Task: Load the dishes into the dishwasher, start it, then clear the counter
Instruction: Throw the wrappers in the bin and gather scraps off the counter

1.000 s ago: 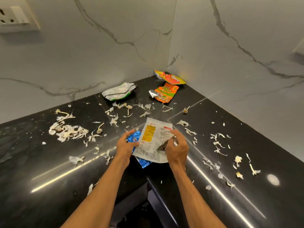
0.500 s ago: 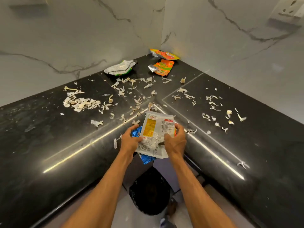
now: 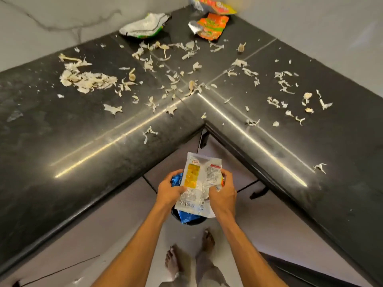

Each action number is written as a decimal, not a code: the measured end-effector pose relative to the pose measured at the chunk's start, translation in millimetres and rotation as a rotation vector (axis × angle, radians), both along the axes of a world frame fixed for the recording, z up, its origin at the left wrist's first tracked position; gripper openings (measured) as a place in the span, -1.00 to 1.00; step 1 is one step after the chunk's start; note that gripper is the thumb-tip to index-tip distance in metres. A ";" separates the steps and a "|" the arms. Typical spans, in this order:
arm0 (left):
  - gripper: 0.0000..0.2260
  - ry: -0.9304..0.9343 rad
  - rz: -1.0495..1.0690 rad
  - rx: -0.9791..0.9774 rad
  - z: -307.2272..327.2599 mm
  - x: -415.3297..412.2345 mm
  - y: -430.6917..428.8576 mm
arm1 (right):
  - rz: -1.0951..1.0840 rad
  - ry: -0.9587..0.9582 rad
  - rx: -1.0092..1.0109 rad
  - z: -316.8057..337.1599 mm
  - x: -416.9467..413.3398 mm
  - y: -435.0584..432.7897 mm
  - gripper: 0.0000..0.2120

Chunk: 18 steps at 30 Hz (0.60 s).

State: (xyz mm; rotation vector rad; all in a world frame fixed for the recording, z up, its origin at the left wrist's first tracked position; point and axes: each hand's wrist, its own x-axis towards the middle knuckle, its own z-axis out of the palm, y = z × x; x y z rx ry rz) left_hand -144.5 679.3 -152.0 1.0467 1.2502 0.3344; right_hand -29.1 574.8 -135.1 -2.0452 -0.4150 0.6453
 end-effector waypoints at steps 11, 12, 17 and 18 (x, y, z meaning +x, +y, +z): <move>-0.54 0.194 0.107 -0.139 -257.8 0.9 -14.5 | 0.046 0.095 -0.245 -229.6 8.7 -23.3 -0.46; -0.55 0.212 0.098 -0.130 -273.2 3.1 -14.0 | 0.042 0.134 -0.240 -249.3 9.8 -23.5 -0.45; -0.55 0.273 0.080 -0.067 -362.2 20.4 -4.8 | 0.009 0.243 -0.293 -354.5 26.3 -7.7 -0.37; -0.54 0.286 0.083 -0.071 -373.1 24.0 -1.8 | 0.004 0.251 -0.307 -368.6 29.7 -3.9 -0.38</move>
